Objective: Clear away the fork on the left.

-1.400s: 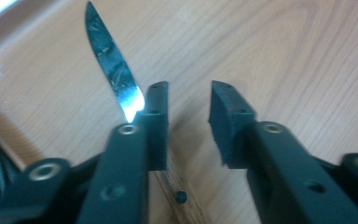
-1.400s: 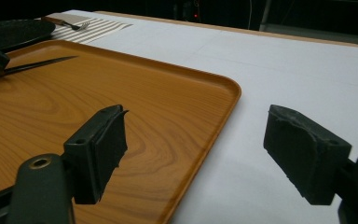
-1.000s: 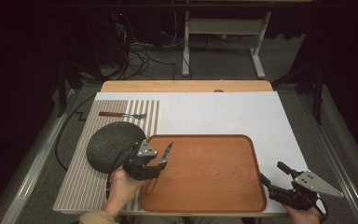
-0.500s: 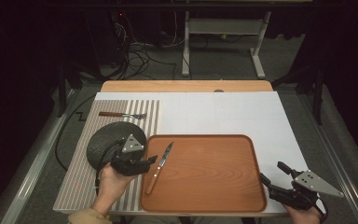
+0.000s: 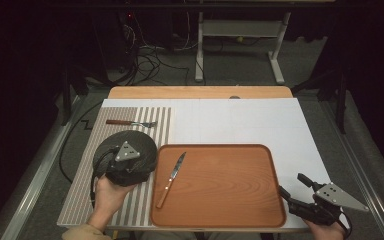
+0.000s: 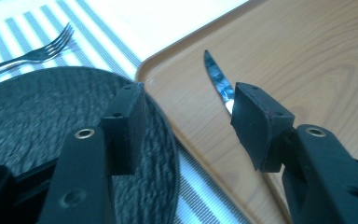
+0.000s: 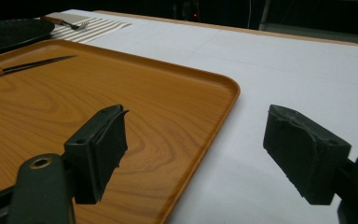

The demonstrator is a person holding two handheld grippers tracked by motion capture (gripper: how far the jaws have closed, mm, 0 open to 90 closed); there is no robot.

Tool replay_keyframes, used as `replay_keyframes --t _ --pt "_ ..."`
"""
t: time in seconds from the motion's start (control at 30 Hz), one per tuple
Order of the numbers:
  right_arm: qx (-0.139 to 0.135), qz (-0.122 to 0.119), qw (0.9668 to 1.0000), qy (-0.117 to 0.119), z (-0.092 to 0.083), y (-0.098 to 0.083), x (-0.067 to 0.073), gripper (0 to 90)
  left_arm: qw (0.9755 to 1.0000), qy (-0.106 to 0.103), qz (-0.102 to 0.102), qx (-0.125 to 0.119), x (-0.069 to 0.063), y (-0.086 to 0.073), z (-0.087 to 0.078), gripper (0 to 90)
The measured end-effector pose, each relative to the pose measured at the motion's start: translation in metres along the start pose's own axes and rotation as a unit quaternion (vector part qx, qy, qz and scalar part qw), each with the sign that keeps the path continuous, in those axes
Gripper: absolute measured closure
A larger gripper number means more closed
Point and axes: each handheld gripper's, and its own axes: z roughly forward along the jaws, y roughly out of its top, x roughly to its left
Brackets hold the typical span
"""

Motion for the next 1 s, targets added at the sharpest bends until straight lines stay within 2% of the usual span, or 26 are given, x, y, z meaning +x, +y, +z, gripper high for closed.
replay_keyframes --t 0.33,0.43,0.6,0.77,0.87,1.0 --pt "-0.001 0.000 1.0000 0.000 0.000 0.000 -0.001 21.7 0.9997 0.015 -0.015 -0.012 0.014 -0.006 -0.012 42.8" --pt "-0.002 -0.005 1.0000 0.002 0.000 0.000 0.000 21.7 0.9995 0.021 -0.019 -0.015 0.018 -0.009 -0.016 39.2" --pt "-0.001 -0.001 1.0000 0.001 0.000 0.000 -0.001 21.7 0.9988 0.027 -0.033 -0.022 0.028 -0.014 -0.022 39.2" --pt "0.000 -0.003 1.0000 0.000 0.000 0.000 0.000 21.7 0.9982 0.032 -0.042 -0.028 0.038 -0.015 -0.027 39.1" --pt "-0.002 -0.002 1.0000 -0.003 -0.002 -0.001 0.000 21.7 0.9979 0.026 -0.051 -0.030 0.045 -0.014 -0.029 39.1" --pt "-0.004 -0.001 1.0000 -0.004 -0.003 -0.001 -0.001 21.7 0.9974 0.037 -0.054 -0.031 0.052 -0.013 -0.031 39.0"
